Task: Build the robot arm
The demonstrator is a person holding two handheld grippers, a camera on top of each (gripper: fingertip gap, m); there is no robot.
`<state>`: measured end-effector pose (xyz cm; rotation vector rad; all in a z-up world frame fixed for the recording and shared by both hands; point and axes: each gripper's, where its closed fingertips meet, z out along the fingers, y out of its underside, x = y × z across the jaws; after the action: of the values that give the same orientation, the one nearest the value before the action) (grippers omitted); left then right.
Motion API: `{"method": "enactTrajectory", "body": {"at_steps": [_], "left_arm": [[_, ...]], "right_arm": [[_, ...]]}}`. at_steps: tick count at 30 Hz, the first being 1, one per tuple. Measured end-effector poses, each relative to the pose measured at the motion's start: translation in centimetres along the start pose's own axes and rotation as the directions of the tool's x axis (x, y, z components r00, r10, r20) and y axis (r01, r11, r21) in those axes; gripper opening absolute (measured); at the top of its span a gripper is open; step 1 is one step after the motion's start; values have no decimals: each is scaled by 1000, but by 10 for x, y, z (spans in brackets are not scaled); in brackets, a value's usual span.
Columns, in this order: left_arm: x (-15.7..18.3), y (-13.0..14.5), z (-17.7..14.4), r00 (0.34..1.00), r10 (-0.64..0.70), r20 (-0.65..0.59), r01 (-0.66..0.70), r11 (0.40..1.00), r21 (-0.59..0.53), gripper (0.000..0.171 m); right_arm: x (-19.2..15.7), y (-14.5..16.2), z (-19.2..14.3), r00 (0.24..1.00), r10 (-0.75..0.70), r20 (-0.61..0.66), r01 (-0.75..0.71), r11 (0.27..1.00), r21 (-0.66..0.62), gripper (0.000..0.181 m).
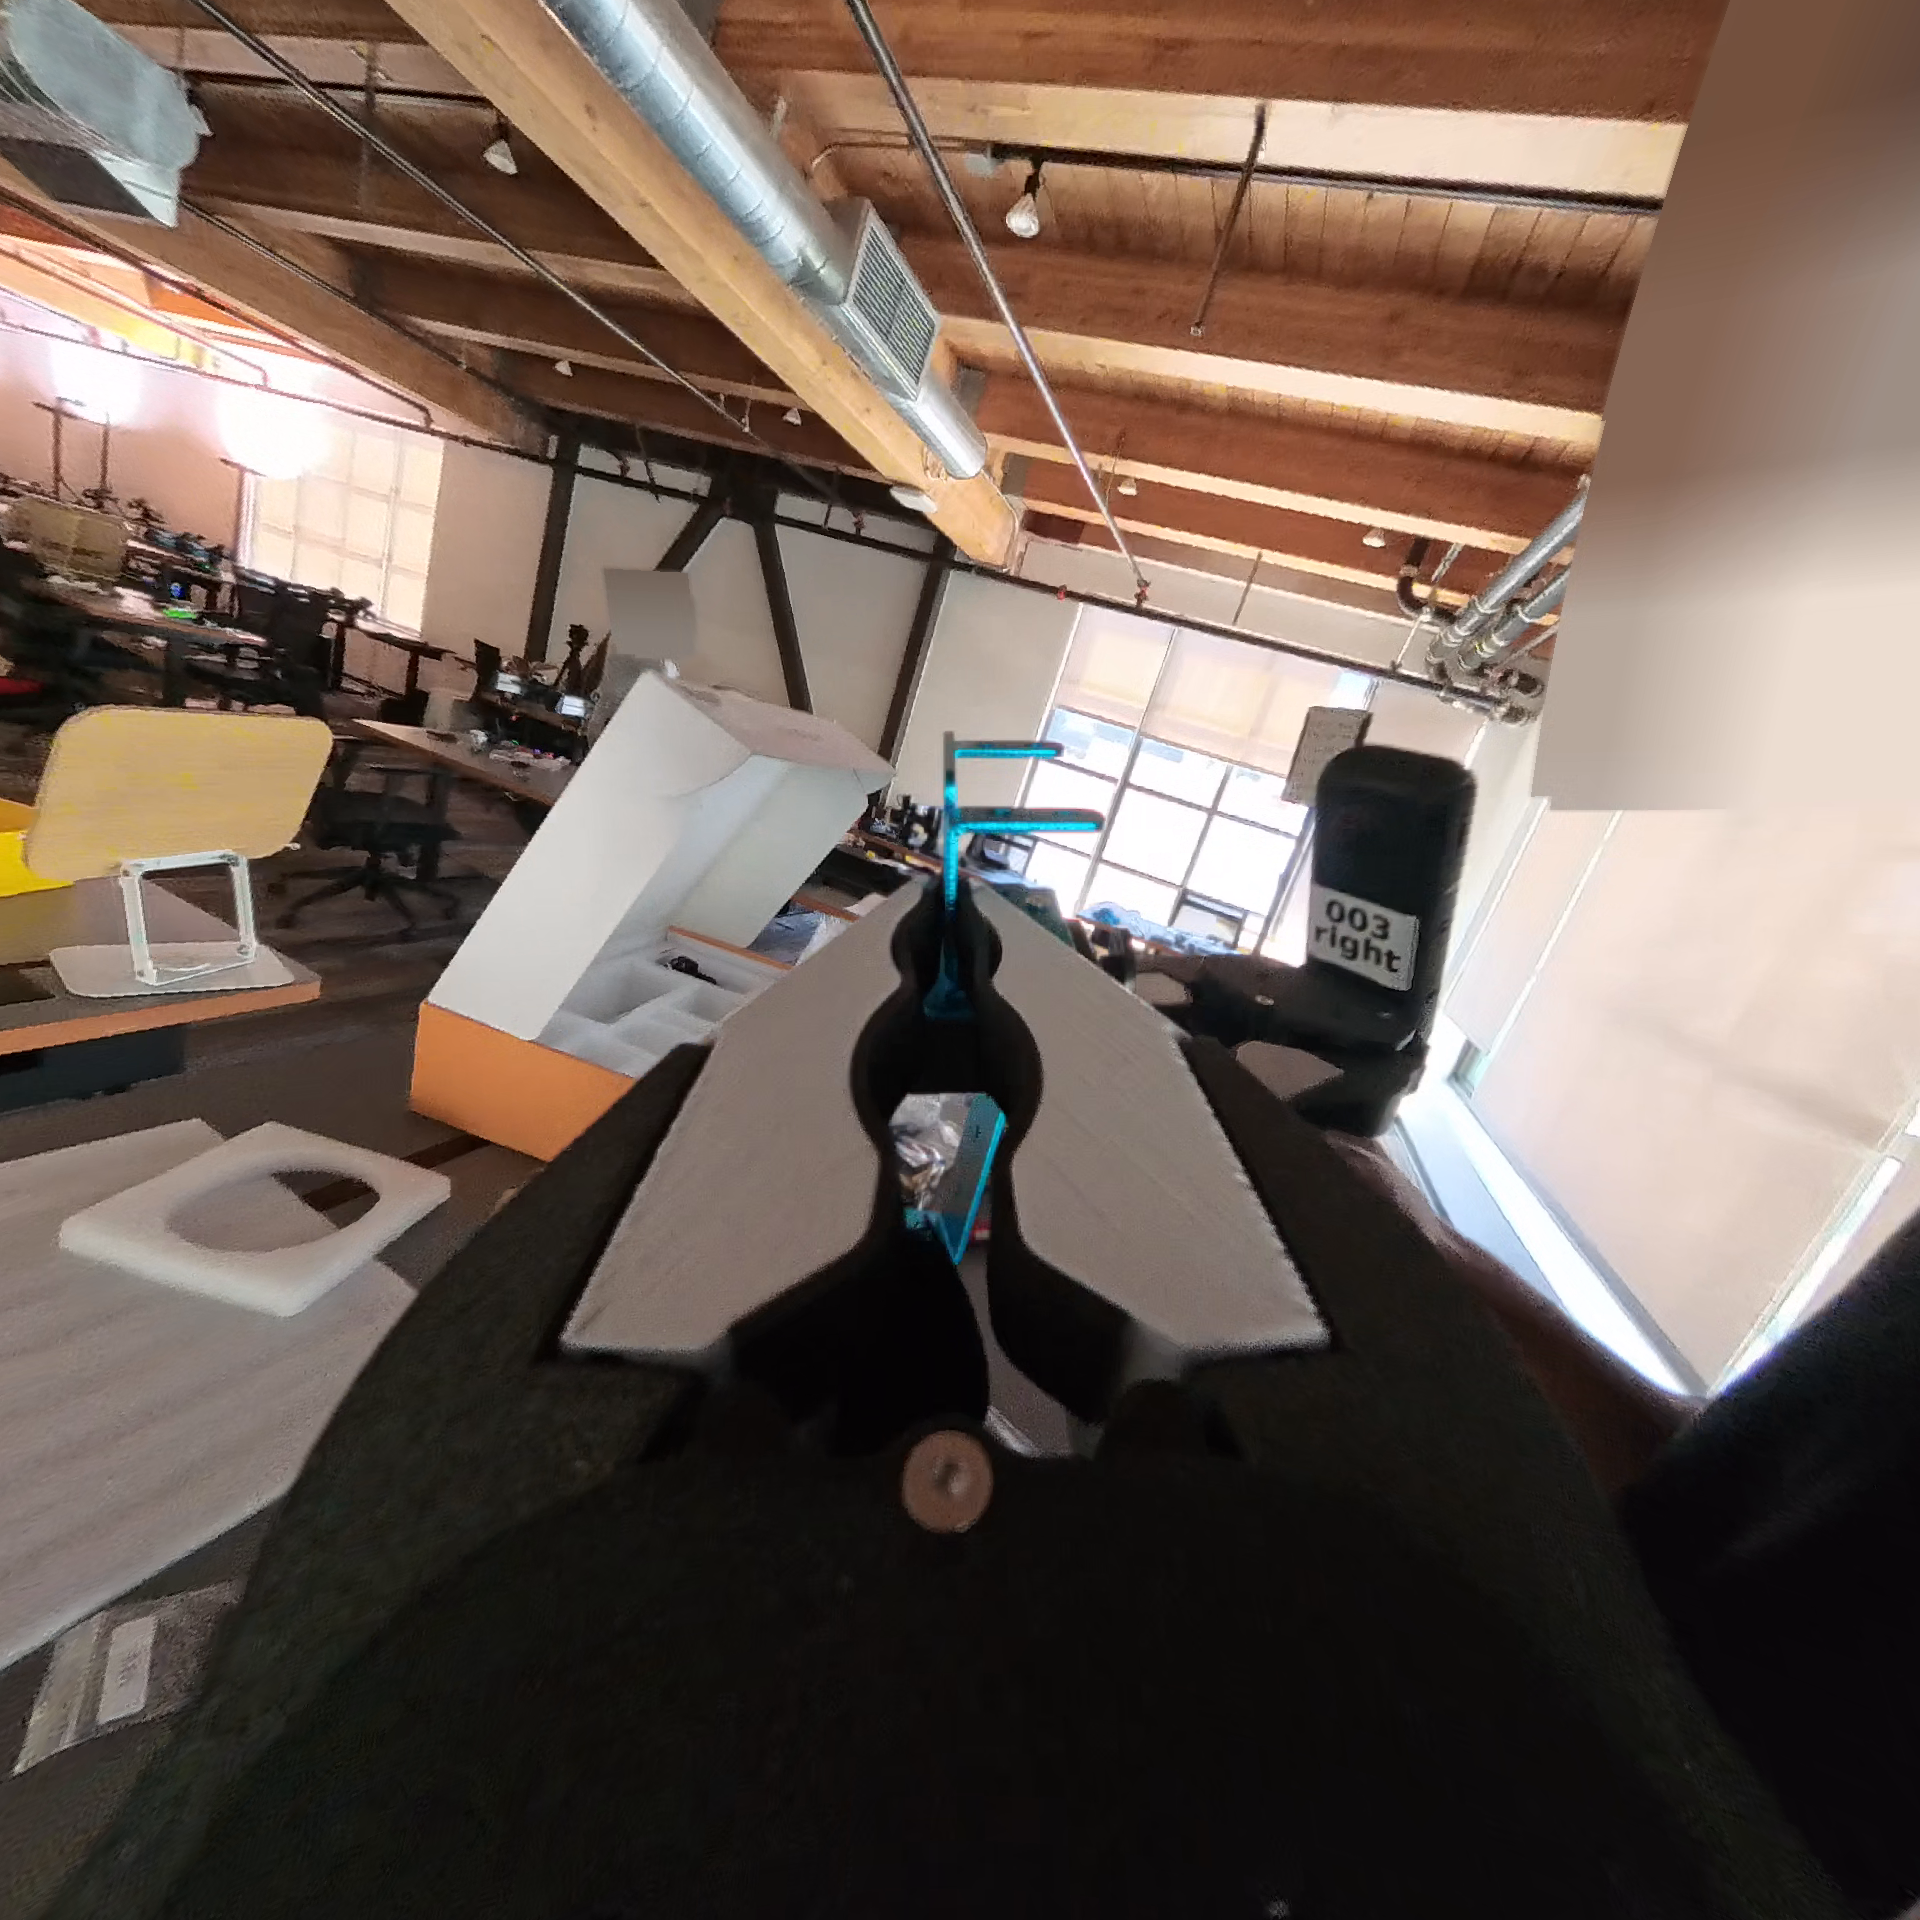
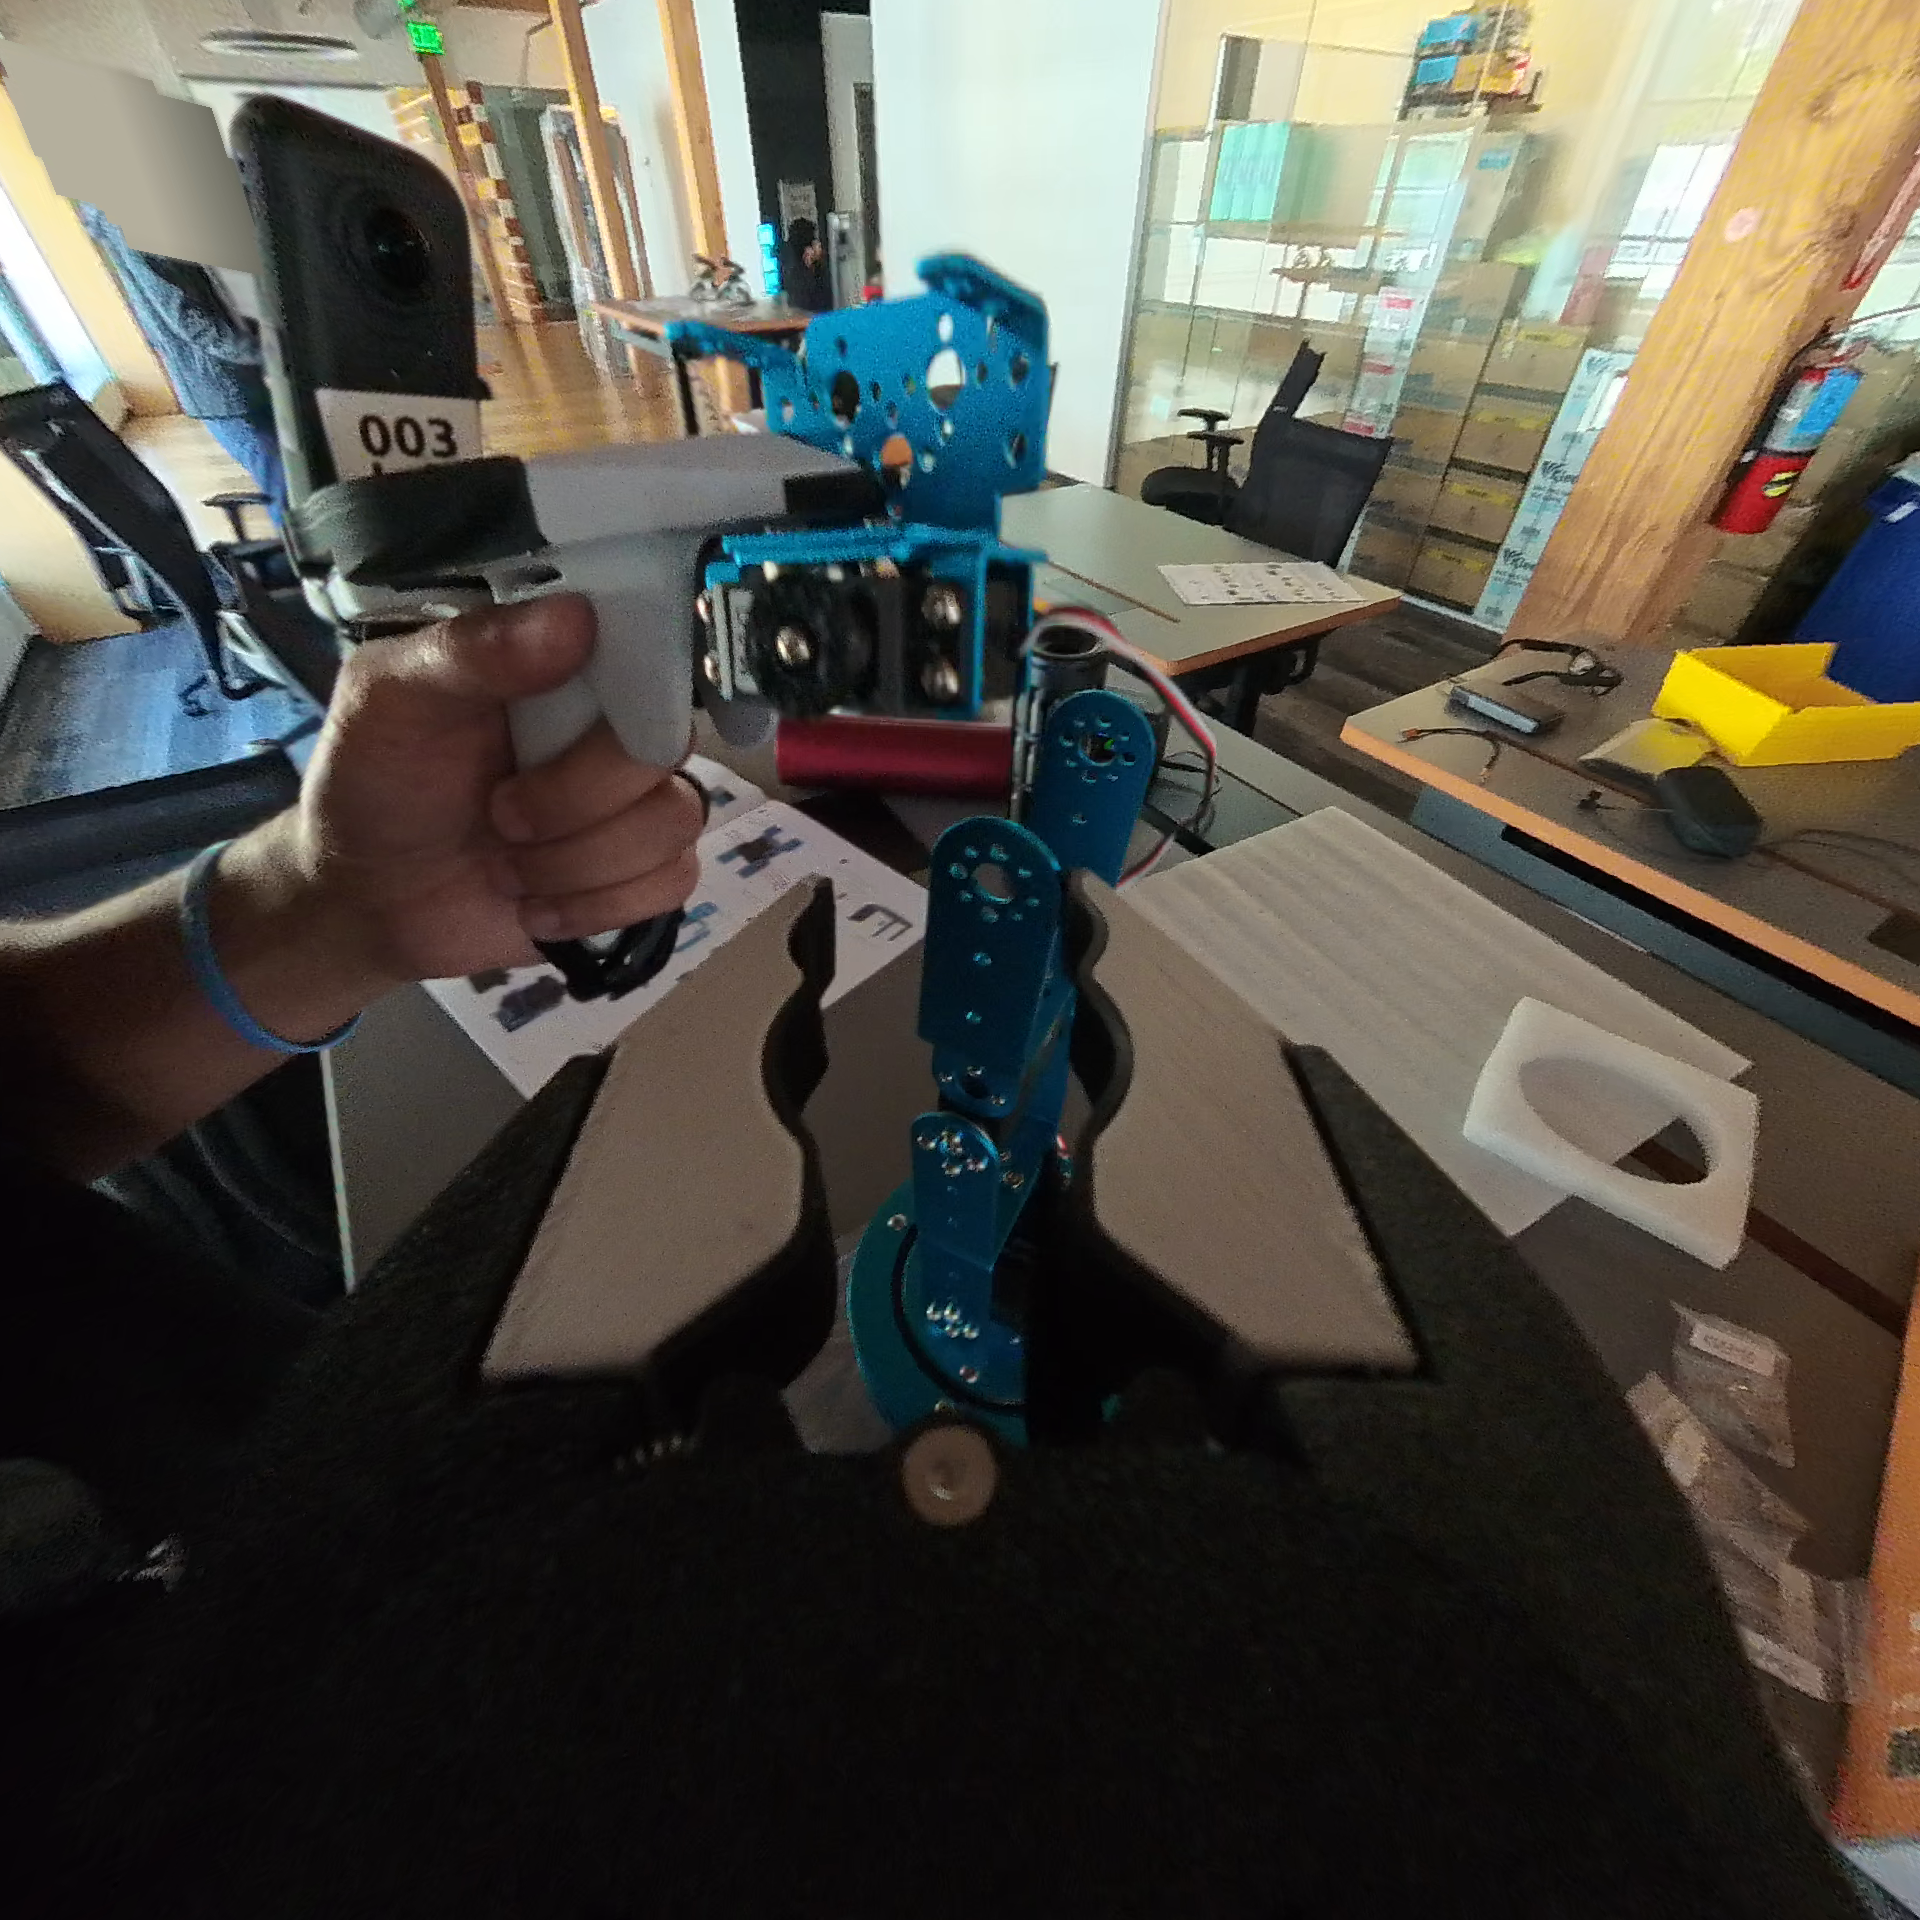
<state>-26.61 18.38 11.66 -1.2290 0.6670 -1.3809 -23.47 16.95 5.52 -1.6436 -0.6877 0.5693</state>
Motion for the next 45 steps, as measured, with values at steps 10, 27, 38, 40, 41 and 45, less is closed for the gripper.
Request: {"method": "enactTrajectory", "body": {"at_steps": [10, 27, 38, 40, 41, 45], "left_arm": [[-12, 19, 11, 990, 137, -32, -140, 986, -93, 0], [-16, 26, 8, 977, 205, -63, -210, 974, -86, 1], [-19, 25, 7, 987, 149, -67, -153, 986, -65, 1], [-19, 25, 7, 986, 152, -64, -156, 985, -68, 0], [-19, 25, 7, 986, 156, -59, -160, 985, -68, 1], [-20, 25, 7, 975, 221, -28, -223, 971, -87, 2]], "right_arm": [[4, 0, 2, 999, 49, 0, -49, 997, 63, 24], [0, 0, 0, 989, 104, 103, -117, 985, 127, 22], [-14, -6, -8, 882, 194, 430, -279, 949, 144, 43], [-15, -7, -13, 803, 231, 549, -340, 935, 103, 46], [-15, -8, -15, 763, 253, 594, -364, 928, 73, 48], [-9, -8, -11, 686, 332, 647, -391, 919, -57, 32]]}}
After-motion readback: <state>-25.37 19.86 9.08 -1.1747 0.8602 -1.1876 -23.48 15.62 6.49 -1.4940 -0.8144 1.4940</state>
